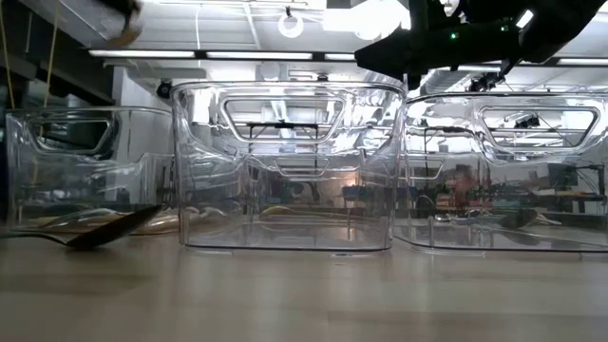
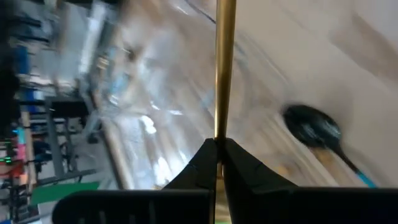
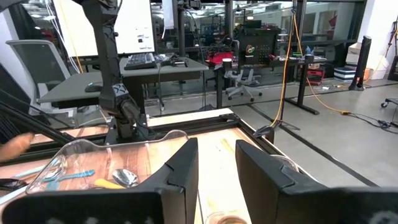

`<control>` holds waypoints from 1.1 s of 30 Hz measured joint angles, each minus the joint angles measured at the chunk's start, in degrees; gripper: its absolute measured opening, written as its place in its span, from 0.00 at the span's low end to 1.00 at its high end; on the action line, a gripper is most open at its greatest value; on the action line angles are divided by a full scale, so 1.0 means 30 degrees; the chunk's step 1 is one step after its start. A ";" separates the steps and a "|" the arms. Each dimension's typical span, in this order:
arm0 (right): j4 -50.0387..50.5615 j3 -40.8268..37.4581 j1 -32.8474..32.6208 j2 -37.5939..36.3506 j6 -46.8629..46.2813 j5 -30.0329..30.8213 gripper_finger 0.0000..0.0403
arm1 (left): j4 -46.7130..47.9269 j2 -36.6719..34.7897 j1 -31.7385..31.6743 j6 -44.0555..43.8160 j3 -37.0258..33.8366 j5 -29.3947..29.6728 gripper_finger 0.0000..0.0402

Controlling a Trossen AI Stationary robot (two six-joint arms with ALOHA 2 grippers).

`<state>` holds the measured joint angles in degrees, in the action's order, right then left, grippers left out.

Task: Sort silverware by color (type)
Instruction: Put the gold spoon into the top transparent bin

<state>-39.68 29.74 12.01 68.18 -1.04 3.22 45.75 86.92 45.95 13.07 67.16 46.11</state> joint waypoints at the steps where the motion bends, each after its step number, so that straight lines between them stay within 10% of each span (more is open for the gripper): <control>1: -0.0014 0.0000 0.0000 0.0000 0.0000 0.0000 0.23 | -0.0063 -0.0443 -0.0040 0.0136 -0.0007 0.0254 0.00; 8: -0.0108 0.0000 0.0000 0.0000 -0.0053 0.0000 0.23 | -0.5845 -0.5199 -0.2574 0.3626 -0.3164 -0.0934 0.00; 17: -0.0113 0.0000 0.0000 0.0000 0.0001 0.0000 0.23 | -2.1225 -1.0514 -1.1410 0.9255 -1.0359 -1.0922 0.00; 25: -0.0315 0.0000 0.0000 0.0000 0.0469 0.0015 0.23 | -2.7902 -0.9230 -2.0719 0.0231 -1.2549 -1.8615 0.00; 33: -0.0502 0.0000 0.0000 0.0015 0.0503 0.0022 0.23 | -3.0786 -0.4958 -2.2855 -0.3884 -1.2553 -2.1468 0.00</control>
<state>-41.19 29.74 12.01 68.23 0.47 3.29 -46.61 72.04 -22.61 1.42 29.50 -18.29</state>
